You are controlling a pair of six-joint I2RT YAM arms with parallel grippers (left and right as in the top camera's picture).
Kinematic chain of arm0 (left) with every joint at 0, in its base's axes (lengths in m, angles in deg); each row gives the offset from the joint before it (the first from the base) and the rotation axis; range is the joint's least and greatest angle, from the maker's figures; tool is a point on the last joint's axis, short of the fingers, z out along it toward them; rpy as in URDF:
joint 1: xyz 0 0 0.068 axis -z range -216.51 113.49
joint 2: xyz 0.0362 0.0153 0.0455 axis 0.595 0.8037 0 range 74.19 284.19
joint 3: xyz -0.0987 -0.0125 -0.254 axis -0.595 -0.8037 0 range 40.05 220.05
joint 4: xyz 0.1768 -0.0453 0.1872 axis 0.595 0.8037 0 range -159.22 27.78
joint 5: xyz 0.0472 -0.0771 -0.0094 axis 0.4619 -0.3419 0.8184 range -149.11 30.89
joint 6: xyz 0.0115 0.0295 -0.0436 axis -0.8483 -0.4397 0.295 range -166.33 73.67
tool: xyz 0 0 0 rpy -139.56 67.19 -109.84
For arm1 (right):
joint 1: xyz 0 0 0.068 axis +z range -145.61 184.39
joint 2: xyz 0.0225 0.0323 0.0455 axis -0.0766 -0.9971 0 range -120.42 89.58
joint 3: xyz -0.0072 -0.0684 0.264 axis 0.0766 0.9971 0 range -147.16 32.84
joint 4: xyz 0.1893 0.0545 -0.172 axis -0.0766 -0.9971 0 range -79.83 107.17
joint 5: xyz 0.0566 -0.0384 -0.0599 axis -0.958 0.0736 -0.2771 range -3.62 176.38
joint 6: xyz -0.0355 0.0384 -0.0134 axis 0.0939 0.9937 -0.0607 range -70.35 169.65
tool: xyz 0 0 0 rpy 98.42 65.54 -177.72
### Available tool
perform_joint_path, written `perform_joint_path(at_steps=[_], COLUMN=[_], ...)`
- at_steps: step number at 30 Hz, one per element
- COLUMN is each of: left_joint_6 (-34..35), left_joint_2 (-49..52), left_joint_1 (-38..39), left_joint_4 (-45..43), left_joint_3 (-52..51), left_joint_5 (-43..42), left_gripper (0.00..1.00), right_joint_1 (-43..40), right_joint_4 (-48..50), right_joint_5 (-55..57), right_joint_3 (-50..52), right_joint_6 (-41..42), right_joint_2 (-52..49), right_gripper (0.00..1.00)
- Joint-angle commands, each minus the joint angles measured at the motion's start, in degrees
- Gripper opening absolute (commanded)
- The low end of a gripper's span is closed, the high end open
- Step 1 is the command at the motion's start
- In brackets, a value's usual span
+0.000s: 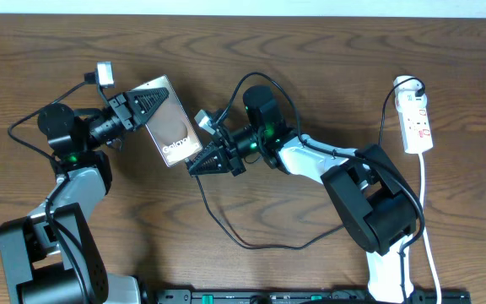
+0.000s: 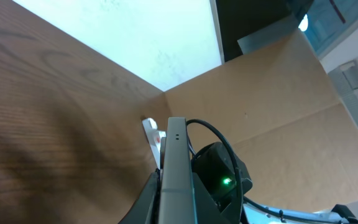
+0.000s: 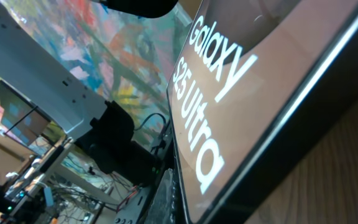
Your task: Plug charger to phone and switch on socket
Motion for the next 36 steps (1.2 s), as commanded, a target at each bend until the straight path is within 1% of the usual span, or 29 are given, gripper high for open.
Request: perform_joint_path(at_steps=[1, 4, 15, 20, 27, 36], left_joint_6=[-1.5, -2.5, -2.7, -4.9, -5.3, -5.6], left_joint_2=[-0.2, -0.2, -0.2, -0.2, -0.2, -0.2], left_joint_1=[0.6, 0.6, 0.6, 1.4, 1.9, 1.9], left_joint_4=[-0.5, -0.5, -0.5, -0.5, -0.5, -0.5], left_joint_3=[0.9, 0.9, 0.9, 0.9, 0.9, 0.9], left_joint_5=[-4.4, -5.1, -5.5, -6.8, -6.8, -6.8], left_gripper=[0.07, 0.08, 0.08, 0.08, 0.07, 0.08], right_joint_1=[-0.2, -0.2, -0.2, -0.3, -0.3, -0.3], right_joint_4=[0.2, 0.2, 0.2, 0.3, 0.3, 0.9], right_joint_5=[0.7, 0.7, 0.8, 0.8, 1.0, 3.2], right_joint_3=[-0.1, -0.1, -0.1, -0.1, -0.1, -0.1], right_joint_6=[0.0, 0.3, 0.9, 1.8, 2.5, 5.4], right_joint_2=[-0.4, -0.4, -0.4, -0.4, -0.4, -0.4], right_gripper=[0.01, 0.01, 0.01, 0.01, 0.01, 0.01])
